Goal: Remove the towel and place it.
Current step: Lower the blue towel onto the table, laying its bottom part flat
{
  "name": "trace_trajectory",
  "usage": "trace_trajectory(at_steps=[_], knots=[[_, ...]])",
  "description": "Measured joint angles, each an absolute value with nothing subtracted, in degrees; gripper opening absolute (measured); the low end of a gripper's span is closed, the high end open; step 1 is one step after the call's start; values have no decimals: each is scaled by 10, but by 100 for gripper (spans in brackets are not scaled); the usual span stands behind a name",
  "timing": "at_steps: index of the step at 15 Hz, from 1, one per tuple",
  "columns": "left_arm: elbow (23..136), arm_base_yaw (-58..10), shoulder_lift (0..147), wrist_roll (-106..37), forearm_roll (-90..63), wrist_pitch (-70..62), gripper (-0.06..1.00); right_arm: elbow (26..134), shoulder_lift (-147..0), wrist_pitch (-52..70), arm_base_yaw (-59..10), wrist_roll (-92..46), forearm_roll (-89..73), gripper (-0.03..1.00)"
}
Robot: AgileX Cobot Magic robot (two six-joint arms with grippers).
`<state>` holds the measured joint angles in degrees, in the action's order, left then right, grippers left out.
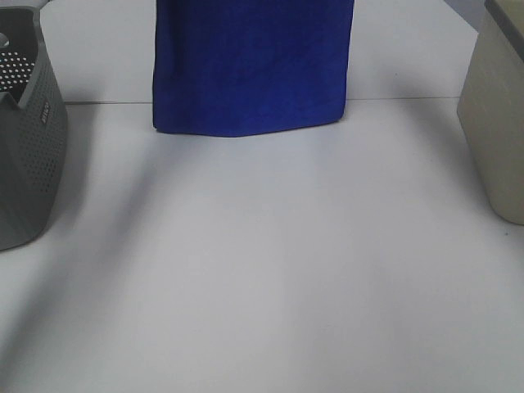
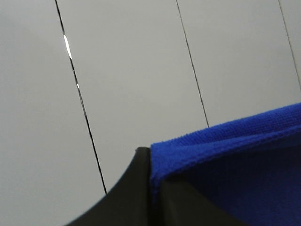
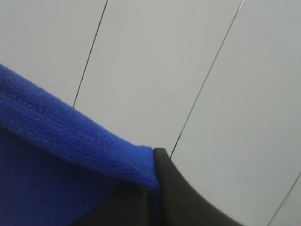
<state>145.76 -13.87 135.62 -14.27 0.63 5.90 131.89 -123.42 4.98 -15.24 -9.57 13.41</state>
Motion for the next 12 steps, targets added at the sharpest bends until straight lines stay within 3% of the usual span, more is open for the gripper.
trace_trajectory(at_steps=[3,4,6,10,12], knots=[[1458,-144,1304,-142,0,-163,0,1319,-1206,180,-152,-88,59,1],[1459,-146,1265,-144,-19,-338,0,1319,-1176,311,-152,-87,0,1],[1460,-146,1243,-144,-36,-491,0,1319,-1150,438,-152,-95,-46,1],[1460,-144,1226,-144,-65,-676,0,1319,-1126,627,-151,-103,-83,1],[1457,-144,1216,-135,-67,-692,0,1319,-1124,682,-151,-106,-100,1]])
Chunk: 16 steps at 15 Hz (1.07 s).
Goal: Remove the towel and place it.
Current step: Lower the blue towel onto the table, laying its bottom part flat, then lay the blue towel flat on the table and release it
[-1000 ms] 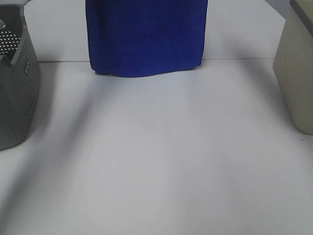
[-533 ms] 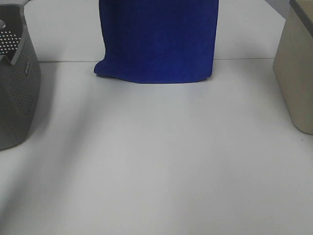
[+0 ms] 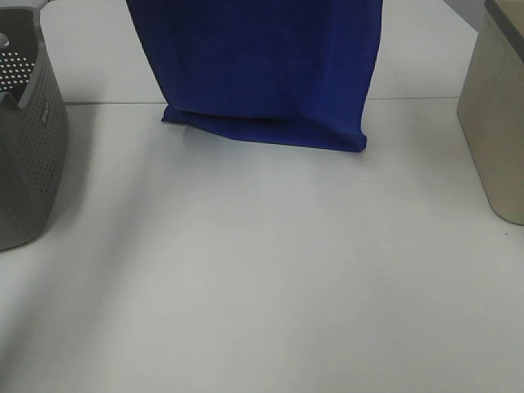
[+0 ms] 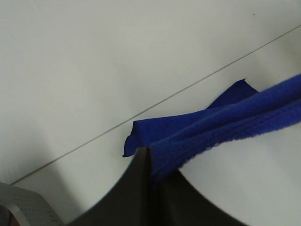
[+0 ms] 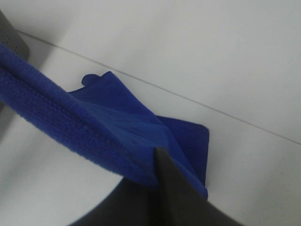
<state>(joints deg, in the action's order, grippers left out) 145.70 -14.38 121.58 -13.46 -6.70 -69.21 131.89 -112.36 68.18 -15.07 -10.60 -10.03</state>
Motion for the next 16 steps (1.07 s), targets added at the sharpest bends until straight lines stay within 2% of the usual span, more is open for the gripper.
trace_trajectory(at_steps=[6,10,16], knots=[[1430,-143,1121,-112,-66,-699,0,1319,-1079,694,-150,-121,-172,1],[1248,-143,998,-98,-89,-698,0,1293,-1029,695,-150,-117,-200,1],[1043,-143,855,-97,-129,-696,0,1050,-877,698,-151,-116,-245,1]])
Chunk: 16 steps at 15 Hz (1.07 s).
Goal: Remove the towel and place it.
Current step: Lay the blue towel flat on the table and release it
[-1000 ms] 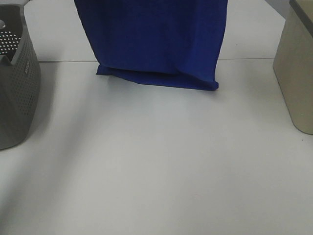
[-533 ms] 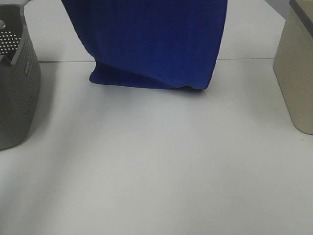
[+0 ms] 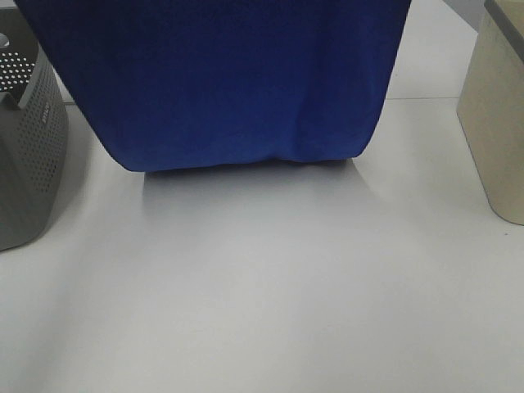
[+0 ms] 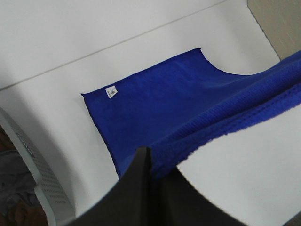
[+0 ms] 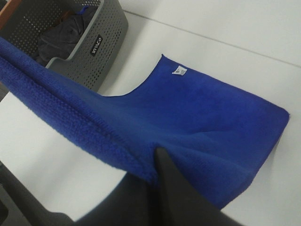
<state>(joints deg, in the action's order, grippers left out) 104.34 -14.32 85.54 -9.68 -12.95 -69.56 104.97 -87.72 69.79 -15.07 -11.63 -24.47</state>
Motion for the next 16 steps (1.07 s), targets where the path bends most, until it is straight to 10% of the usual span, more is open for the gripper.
trace_trajectory(at_steps=[16], knots=[[579,-143,725,-109,-281,-690,0,549,-705,689,-151,-112,-288,1]])
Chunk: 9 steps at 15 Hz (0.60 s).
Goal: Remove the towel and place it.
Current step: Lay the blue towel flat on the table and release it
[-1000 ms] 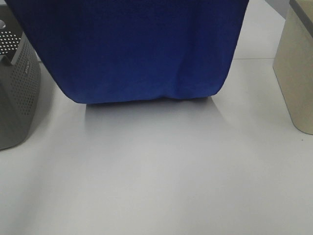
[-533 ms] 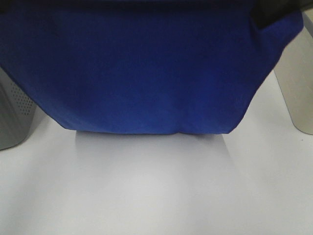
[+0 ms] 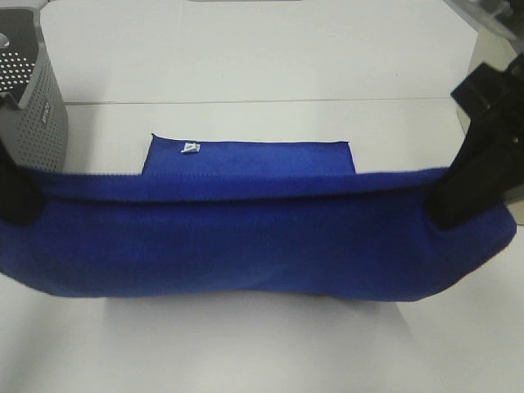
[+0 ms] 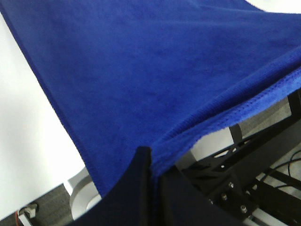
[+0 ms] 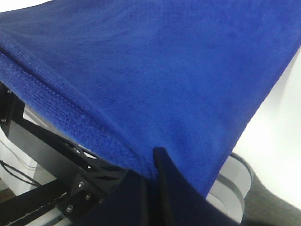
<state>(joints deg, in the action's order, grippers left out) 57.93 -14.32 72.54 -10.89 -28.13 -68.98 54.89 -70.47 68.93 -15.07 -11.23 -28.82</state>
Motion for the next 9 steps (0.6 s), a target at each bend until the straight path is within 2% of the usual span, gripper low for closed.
trace_trajectory(at_steps=[9], knots=[[347,-143,723,-152,-375,-684,0,380,-699,692,-151,-99,-329,1]])
